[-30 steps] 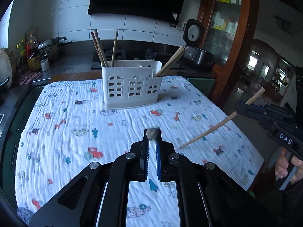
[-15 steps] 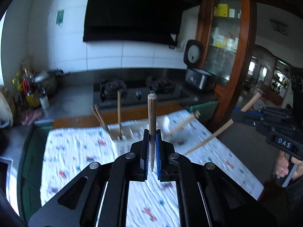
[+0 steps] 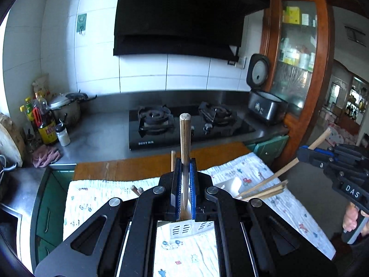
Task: Organize utensils
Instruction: 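Lower the left tool's chopstick into the holder while the right tool inserts its own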
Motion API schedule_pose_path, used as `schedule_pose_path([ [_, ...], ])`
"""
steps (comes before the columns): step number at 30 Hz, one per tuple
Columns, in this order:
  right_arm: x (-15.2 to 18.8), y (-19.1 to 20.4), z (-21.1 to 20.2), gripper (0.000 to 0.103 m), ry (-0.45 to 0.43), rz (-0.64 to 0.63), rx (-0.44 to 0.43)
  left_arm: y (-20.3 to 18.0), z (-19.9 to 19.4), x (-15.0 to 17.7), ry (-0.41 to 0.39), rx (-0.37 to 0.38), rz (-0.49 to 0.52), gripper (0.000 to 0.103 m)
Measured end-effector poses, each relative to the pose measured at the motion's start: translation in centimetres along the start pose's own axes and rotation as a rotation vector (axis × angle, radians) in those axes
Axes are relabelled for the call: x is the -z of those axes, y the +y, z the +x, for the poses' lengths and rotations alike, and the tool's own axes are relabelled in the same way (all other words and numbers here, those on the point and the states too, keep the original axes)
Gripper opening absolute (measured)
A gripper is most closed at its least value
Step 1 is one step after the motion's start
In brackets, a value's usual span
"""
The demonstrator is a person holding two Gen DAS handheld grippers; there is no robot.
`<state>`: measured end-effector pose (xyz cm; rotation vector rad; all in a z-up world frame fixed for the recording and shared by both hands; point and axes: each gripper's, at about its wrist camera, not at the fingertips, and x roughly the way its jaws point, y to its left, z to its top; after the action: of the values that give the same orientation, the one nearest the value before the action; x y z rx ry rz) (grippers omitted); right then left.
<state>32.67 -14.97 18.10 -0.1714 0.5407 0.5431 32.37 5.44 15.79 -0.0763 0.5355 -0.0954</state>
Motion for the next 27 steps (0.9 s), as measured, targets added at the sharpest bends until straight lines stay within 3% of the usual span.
schedule_pose_path([
  [14, 2.2, -0.3, 5.2, 0.007, 0.094, 0.014, -0.020, 0.4, 4.6, 3.2, 0.108, 0.009, 0.000, 0.005],
  [27, 3.7, 0.1, 8.0, 0.007, 0.162, 0.028, -0.025, 0.9, 6.2, 4.7, 0.159, 0.031, -0.012, 0.005],
])
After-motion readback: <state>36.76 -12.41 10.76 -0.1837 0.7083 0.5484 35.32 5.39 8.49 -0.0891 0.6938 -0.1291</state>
